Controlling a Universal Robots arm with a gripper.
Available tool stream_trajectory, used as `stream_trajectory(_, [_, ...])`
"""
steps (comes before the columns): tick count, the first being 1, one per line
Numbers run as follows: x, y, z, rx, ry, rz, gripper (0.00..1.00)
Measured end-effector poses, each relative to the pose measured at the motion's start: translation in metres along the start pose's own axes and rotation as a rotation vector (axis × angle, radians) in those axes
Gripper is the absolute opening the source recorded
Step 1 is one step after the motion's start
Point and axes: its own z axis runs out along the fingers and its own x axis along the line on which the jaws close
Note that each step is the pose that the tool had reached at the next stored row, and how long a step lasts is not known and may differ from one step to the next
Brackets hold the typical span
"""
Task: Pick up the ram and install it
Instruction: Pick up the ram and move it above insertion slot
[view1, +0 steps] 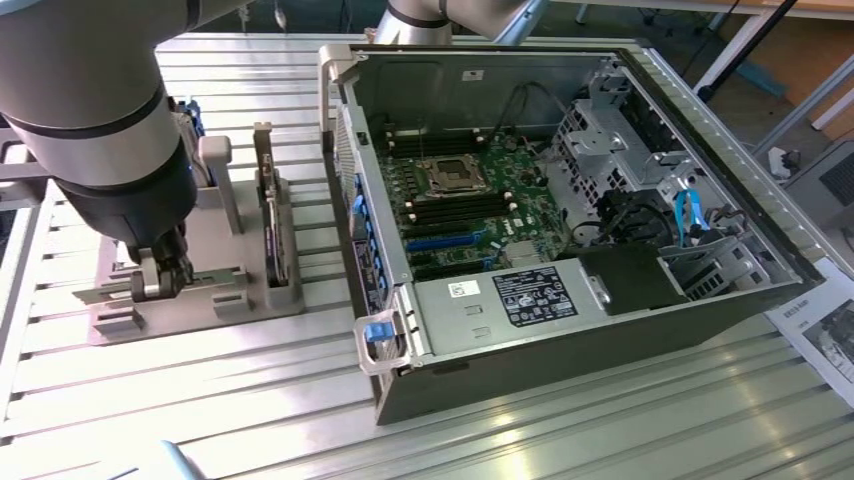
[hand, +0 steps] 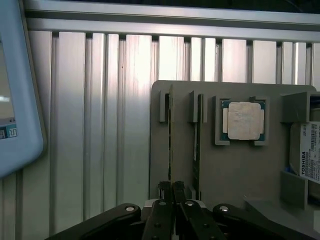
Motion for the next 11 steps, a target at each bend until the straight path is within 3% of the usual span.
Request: stream_trajectory(11, [-0.001,0.0005,-0.0227,-0.0011,0.0000,0.001,0.13])
